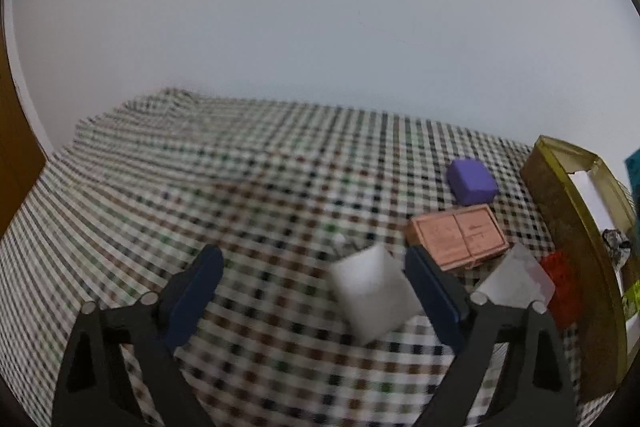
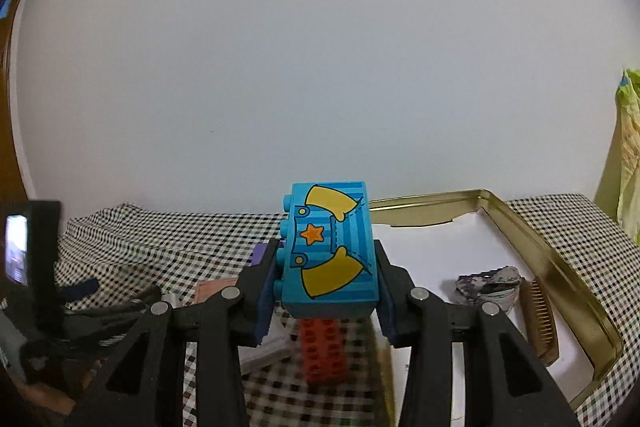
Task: Organize rigid objects
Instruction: 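Grasp the white charger with the left gripper while the right lifts the blue brick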
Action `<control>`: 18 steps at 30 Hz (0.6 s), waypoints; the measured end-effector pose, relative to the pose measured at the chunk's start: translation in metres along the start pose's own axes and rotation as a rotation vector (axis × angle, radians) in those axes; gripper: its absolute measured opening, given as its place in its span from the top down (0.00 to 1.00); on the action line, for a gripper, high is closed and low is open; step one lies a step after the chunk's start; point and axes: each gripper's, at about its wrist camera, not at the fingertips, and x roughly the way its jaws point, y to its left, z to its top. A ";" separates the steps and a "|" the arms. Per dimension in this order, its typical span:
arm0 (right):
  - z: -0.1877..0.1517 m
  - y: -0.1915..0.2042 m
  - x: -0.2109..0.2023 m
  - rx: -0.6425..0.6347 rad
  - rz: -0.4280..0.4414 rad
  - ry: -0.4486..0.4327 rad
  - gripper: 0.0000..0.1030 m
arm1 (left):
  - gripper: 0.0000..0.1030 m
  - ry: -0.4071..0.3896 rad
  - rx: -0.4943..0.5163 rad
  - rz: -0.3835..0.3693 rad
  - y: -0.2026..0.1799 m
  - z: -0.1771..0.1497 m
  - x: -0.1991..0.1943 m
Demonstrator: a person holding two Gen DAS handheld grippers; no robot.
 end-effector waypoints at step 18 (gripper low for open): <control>-0.004 -0.029 0.018 0.100 0.019 0.046 0.56 | 0.64 0.088 -0.013 0.016 0.006 -0.004 0.026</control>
